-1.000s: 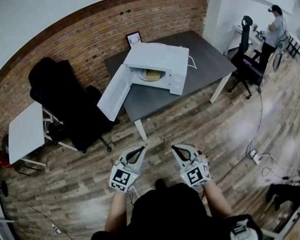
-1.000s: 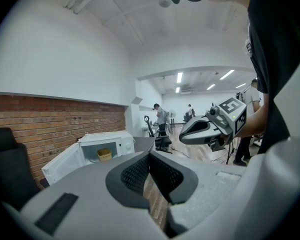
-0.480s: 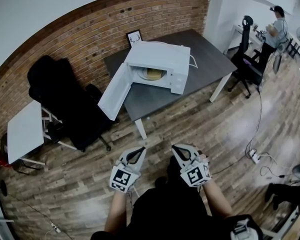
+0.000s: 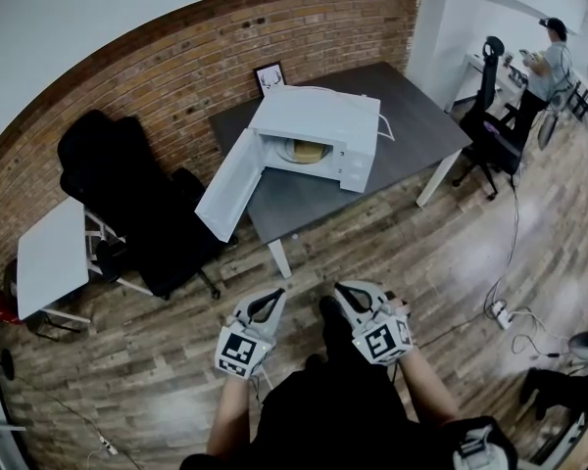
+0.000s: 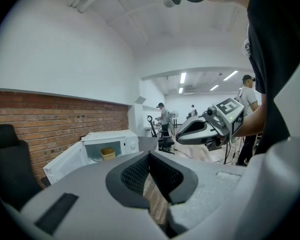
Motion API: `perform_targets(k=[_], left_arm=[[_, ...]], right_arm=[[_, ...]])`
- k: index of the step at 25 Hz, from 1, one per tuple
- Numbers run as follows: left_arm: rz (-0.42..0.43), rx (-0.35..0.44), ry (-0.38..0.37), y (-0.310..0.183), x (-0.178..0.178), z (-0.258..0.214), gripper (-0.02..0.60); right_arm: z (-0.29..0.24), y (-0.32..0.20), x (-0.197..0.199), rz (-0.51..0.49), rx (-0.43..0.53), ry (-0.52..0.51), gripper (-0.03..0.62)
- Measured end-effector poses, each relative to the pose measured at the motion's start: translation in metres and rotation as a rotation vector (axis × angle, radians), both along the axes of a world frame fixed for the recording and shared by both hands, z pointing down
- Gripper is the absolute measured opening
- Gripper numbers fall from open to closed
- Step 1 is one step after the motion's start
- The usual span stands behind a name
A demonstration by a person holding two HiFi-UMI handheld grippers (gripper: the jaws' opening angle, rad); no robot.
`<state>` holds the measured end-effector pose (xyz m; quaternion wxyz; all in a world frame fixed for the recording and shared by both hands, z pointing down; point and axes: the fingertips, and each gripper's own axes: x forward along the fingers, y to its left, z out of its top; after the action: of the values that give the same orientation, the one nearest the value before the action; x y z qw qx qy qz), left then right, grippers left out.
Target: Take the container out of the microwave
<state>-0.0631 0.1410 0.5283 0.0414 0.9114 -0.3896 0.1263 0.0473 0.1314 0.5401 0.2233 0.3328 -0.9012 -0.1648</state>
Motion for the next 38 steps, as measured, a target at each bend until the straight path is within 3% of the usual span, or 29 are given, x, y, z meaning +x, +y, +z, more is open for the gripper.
perform_targets(k=[10, 26, 38], left_arm=[[-0.002, -0.023, 0.000, -0.043, 0.004, 0.006, 0.003], [-0.014, -0.058, -0.043, -0.140, -0.002, 0.008, 0.003], [-0.058, -0.059, -0.031, -0.224, 0.007, 0.002, 0.003]], right_arm=[[0.016, -0.039, 0.005, 0.012, -0.057, -0.019, 0.000], [0.011, -0.146, -0.005, -0.006, -0.069, -0.043, 0.001], [0.018, -0.231, 0.000, -0.064, -0.089, -0.018, 0.002]])
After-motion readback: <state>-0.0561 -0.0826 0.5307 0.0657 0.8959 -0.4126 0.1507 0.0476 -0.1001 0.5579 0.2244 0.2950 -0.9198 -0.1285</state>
